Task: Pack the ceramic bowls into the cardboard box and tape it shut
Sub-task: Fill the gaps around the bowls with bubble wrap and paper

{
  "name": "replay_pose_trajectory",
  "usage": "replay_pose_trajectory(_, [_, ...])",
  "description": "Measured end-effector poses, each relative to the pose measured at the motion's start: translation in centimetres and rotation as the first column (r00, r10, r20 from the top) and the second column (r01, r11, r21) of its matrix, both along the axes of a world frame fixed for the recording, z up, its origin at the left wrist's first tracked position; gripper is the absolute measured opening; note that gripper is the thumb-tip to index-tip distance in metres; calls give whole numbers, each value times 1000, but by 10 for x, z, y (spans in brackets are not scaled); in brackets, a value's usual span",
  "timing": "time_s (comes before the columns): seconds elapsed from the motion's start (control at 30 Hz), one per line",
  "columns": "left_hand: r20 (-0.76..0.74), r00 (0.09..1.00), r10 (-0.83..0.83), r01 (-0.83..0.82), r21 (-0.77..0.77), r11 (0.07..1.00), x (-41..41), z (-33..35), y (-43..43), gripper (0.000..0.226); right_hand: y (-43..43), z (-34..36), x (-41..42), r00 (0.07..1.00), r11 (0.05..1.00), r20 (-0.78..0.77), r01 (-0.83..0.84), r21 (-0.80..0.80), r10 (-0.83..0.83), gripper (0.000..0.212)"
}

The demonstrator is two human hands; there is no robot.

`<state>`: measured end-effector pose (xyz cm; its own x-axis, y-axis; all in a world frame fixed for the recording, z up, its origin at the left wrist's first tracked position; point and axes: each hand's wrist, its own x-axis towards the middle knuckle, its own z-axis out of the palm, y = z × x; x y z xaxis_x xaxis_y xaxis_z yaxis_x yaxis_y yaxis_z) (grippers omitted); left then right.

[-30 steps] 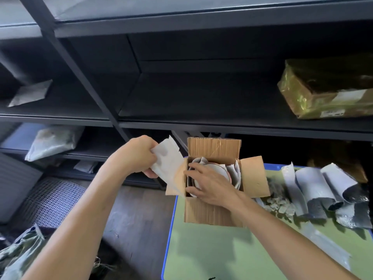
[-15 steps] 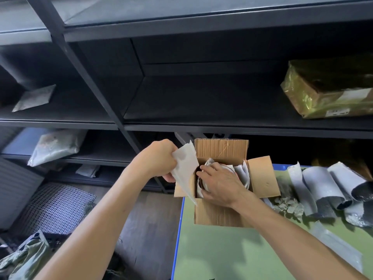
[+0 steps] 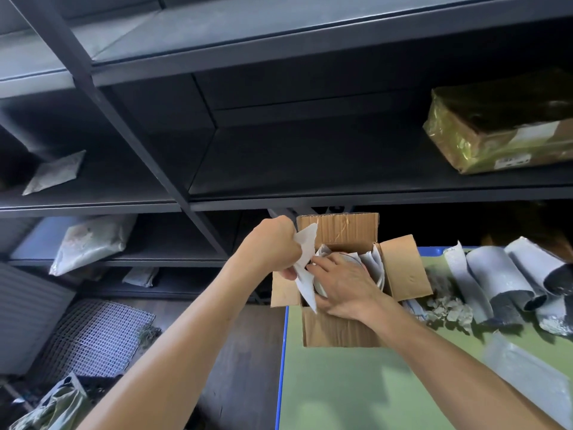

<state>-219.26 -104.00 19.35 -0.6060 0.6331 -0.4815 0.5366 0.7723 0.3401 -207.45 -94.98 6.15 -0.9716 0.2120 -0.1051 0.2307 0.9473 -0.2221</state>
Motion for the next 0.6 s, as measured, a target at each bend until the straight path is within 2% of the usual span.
replay_pose_trajectory(0.3, [-70, 997, 11, -13, -17, 1000, 1, -17, 2, 26, 6, -19, -3, 1000, 999, 5, 8, -48, -7, 51])
replay_pose_trajectory(0.6, [-79, 996, 32, -32, 9, 999, 8, -34, 7, 25, 7, -23, -1, 1000, 995, -25, -5, -95, 3, 58])
